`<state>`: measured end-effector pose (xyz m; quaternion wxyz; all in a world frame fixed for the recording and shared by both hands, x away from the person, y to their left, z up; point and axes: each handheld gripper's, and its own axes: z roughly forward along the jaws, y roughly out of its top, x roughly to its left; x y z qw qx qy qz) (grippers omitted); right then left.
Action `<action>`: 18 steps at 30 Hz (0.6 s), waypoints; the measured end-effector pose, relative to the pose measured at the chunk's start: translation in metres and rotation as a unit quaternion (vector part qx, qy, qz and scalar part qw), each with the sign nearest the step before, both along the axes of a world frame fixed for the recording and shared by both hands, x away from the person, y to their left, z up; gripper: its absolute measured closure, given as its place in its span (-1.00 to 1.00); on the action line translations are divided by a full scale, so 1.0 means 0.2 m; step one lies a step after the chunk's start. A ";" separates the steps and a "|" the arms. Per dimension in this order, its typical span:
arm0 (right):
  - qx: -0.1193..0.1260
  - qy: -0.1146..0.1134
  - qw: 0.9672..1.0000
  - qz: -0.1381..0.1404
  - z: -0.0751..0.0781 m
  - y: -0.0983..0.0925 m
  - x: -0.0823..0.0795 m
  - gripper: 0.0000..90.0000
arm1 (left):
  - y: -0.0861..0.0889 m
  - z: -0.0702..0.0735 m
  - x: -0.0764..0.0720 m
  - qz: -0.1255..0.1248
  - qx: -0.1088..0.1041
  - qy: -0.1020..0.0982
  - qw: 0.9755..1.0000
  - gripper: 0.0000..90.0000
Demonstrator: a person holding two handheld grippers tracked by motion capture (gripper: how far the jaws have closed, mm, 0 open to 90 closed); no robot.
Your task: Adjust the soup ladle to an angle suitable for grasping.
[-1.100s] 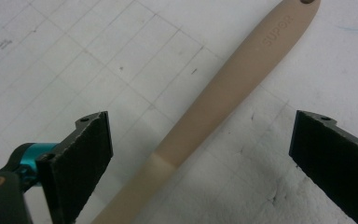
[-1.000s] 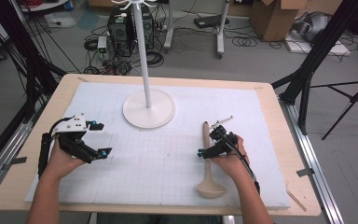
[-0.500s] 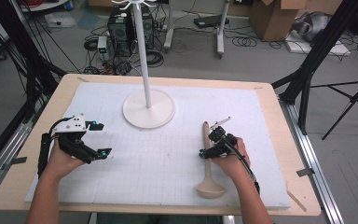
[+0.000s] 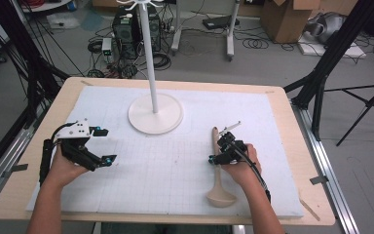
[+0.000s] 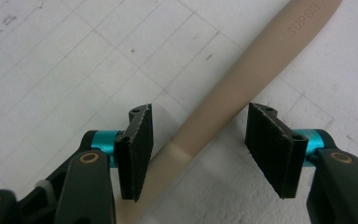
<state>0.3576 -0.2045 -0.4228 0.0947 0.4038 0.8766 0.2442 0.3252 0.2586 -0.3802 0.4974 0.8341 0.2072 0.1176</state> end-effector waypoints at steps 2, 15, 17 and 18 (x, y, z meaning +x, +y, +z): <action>-0.001 0.001 1.000 -0.002 0.00 0.00 0.00 -0.06 | 0.00 0.00 0.00 0.001 -0.001 -0.001 1.000 -0.96; 0.005 0.024 1.000 0.016 0.03 0.05 0.01 0.19 | 0.01 0.00 0.00 0.003 -0.004 -0.001 1.000 -0.96; 0.004 0.024 0.999 0.021 0.03 0.05 0.01 0.21 | 0.01 0.01 0.00 0.002 -0.002 -0.002 1.000 -0.96; -0.005 0.025 0.999 0.029 0.03 0.06 0.00 0.25 | 0.01 0.01 -0.01 0.003 -0.002 -0.002 1.000 -0.96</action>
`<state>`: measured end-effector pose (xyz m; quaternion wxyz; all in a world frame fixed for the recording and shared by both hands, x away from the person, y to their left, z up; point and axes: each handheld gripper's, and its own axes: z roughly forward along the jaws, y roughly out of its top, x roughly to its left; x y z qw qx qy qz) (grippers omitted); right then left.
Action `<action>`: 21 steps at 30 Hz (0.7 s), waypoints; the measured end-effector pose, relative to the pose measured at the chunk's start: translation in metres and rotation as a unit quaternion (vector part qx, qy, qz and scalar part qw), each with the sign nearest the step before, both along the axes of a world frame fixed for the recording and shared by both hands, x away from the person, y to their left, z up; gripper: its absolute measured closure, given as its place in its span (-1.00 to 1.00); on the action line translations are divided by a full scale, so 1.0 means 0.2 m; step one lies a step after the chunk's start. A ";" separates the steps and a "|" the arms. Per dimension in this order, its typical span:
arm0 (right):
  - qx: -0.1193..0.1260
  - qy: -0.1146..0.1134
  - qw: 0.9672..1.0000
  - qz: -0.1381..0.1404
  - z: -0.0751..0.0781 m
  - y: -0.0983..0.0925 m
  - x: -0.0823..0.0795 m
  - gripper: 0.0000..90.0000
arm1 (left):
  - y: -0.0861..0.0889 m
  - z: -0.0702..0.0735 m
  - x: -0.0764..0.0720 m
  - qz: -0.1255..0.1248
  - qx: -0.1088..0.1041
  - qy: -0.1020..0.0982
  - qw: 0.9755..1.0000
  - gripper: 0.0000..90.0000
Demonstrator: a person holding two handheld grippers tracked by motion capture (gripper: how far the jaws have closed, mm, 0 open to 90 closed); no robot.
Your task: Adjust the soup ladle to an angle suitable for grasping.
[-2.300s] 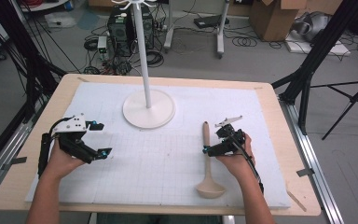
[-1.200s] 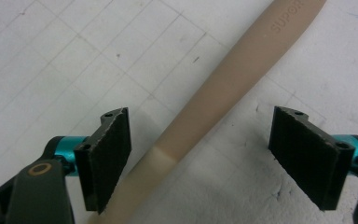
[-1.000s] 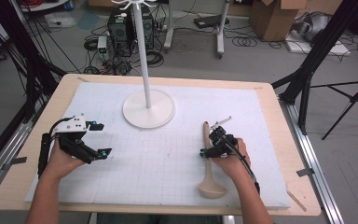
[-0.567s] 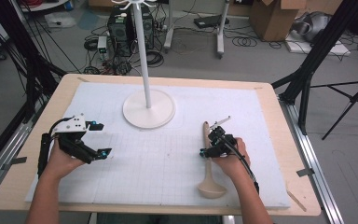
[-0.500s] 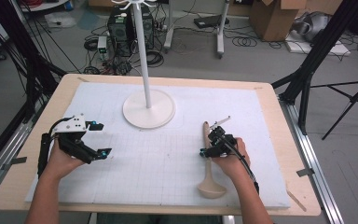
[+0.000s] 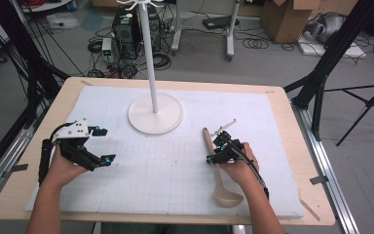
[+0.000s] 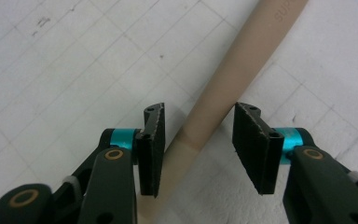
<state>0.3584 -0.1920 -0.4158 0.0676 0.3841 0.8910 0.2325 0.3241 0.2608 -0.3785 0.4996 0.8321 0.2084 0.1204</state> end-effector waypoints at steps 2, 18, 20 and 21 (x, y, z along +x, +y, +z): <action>-0.004 0.000 1.000 0.005 0.00 0.01 0.00 0.27 | 0.00 0.00 0.00 -0.001 0.002 -0.001 1.000 -0.96; -0.068 -0.027 0.992 0.104 0.04 0.10 -0.06 0.67 | 0.00 0.00 0.00 0.000 0.001 0.001 1.000 -0.96; -0.066 -0.028 0.990 0.121 0.04 0.10 -0.07 0.67 | 0.00 0.00 0.00 0.000 0.002 0.000 1.000 -0.96; -0.067 -0.030 0.989 0.130 0.04 0.11 -0.07 0.67 | 0.00 0.00 0.00 0.000 0.002 0.000 1.000 -0.96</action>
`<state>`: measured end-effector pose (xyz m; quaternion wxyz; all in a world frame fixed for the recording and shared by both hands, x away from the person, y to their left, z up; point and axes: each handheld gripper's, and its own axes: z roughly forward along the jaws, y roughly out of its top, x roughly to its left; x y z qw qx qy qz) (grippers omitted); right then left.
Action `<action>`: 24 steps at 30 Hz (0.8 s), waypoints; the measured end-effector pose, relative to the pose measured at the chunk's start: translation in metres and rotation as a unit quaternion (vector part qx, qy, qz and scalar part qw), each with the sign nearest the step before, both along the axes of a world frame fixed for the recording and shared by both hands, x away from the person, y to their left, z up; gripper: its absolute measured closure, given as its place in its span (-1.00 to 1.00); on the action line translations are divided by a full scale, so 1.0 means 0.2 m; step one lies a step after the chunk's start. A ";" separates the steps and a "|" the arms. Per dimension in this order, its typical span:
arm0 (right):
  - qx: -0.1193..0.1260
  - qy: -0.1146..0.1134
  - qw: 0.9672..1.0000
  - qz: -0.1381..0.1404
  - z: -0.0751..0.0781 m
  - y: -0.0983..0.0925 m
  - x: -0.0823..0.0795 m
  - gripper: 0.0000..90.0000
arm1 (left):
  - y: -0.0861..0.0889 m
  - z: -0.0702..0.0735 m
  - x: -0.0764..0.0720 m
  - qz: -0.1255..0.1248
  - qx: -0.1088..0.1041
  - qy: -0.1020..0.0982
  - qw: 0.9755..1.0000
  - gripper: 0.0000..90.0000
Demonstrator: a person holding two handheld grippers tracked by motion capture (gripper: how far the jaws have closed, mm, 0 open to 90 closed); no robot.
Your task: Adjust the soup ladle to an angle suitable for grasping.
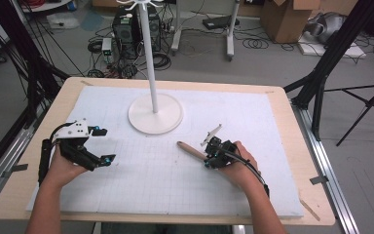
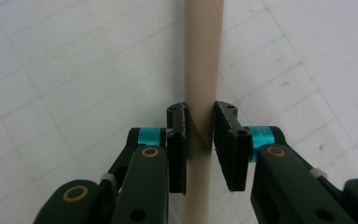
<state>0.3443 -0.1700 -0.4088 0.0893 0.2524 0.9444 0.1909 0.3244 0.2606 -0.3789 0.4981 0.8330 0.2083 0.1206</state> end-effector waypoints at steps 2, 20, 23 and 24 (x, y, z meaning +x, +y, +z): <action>-0.002 -0.001 1.000 0.009 0.00 0.01 0.00 0.67 | 0.00 0.00 0.00 0.000 0.001 0.000 1.000 -0.96; -0.025 -0.042 0.992 0.113 0.00 0.15 -0.04 0.67 | -0.01 0.00 0.00 -0.001 0.005 0.002 1.000 -0.96; -0.021 -0.044 0.990 0.129 -0.01 0.18 -0.05 0.67 | 0.00 0.00 0.00 0.001 0.003 0.002 1.000 -0.96; -0.021 -0.044 0.990 0.129 -0.01 0.18 -0.05 0.67 | 0.00 0.00 0.00 0.000 0.004 0.000 1.000 -0.96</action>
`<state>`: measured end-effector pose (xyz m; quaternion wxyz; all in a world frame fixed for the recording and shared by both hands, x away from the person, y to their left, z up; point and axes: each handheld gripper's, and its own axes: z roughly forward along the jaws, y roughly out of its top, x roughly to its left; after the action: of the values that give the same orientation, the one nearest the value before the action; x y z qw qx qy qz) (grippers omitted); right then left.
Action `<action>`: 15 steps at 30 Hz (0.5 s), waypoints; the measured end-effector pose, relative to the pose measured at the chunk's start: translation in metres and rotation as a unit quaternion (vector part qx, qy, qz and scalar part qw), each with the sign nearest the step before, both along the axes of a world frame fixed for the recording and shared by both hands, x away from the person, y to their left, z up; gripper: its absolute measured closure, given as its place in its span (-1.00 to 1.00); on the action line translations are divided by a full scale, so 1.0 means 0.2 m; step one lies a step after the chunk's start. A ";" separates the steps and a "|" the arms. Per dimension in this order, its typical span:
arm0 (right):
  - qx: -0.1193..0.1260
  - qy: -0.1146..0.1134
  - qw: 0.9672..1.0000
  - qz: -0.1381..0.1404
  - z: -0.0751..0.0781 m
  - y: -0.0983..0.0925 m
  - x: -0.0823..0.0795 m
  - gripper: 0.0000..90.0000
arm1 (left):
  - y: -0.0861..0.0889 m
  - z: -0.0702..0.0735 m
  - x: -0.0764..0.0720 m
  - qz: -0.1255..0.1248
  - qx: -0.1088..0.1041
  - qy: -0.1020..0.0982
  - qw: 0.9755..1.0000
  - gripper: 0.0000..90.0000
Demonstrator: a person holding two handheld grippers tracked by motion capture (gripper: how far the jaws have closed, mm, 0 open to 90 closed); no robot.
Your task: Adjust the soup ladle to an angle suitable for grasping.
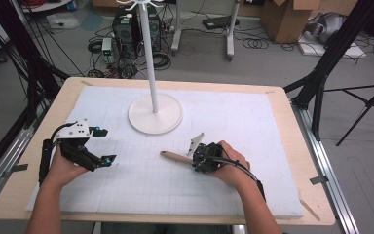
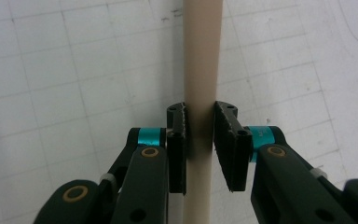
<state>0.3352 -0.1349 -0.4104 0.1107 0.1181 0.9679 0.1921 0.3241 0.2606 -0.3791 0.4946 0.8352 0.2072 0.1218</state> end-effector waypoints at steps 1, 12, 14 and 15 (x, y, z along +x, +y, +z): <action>0.000 0.002 1.000 0.000 0.00 0.00 0.00 0.67 | 0.00 0.00 0.00 0.001 -0.002 0.002 1.000 -0.96; 0.023 0.019 0.999 -0.012 0.00 -0.03 0.01 0.46 | 0.01 0.00 0.00 0.002 -0.003 0.001 1.000 -0.96; 0.029 0.024 0.999 -0.015 0.00 -0.04 0.01 0.43 | 0.01 0.00 0.00 0.001 -0.003 0.001 1.000 -0.96; 0.033 0.026 0.999 -0.017 0.00 -0.04 0.01 0.37 | 0.01 0.00 0.00 0.002 -0.004 0.002 1.000 -0.96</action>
<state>0.3378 -0.1437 -0.4096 0.0853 0.1432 0.9613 0.2193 0.3238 0.2624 -0.3788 0.4976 0.8329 0.2102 0.1205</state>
